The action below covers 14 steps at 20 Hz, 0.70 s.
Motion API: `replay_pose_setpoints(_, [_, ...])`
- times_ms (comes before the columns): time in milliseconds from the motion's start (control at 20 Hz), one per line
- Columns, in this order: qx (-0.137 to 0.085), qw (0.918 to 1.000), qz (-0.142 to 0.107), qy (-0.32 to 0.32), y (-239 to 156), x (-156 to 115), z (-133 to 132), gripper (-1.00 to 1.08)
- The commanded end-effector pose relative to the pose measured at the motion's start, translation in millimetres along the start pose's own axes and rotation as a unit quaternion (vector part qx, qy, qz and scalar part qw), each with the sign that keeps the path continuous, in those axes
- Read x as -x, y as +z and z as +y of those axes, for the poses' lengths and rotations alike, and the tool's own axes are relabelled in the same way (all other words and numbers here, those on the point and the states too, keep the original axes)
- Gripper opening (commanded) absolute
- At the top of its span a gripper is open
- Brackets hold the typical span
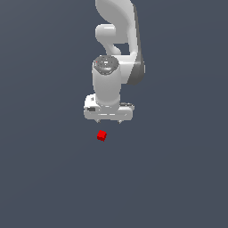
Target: Pick up the red cube and move it to a goal position.
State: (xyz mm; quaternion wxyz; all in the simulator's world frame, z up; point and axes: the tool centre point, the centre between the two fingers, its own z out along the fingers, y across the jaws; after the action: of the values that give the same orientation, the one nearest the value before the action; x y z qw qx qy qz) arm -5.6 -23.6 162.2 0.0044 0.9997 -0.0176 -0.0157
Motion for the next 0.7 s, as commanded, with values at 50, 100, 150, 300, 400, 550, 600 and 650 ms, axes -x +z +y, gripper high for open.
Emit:
replay_pose_setpoints(50, [0.0, 1.0, 0.0, 0.0, 0.3, 0.0, 0.2, 1.0])
replay_pose_setpoints(100, [0.0, 1.0, 0.0, 0.001, 1.2, 0.0, 0.4, 1.0])
replay_pose_setpoints(150, [0.0, 1.0, 0.0, 0.003, 2.7, -0.1, 0.9, 1.0])
replay_pose_setpoints(300, [0.0, 0.9999, 0.001, 0.01, 10.8, -0.3, 3.4, 1.0])
replay_pose_setpoints(400, [-0.001, 0.9998, 0.002, 0.018, 19.3, -0.5, 6.2, 1.0])
replay_pose_setpoints(550, [-0.001, 0.9994, 0.004, 0.035, 36.9, -0.9, 11.7, 1.0])
replay_pose_setpoints(600, [-0.001, 0.9991, 0.005, 0.042, 44.1, -1.0, 14.0, 1.0])
replay_pose_setpoints(650, [-0.002, 0.9988, 0.005, 0.049, 51.8, -1.1, 16.5, 1.0])
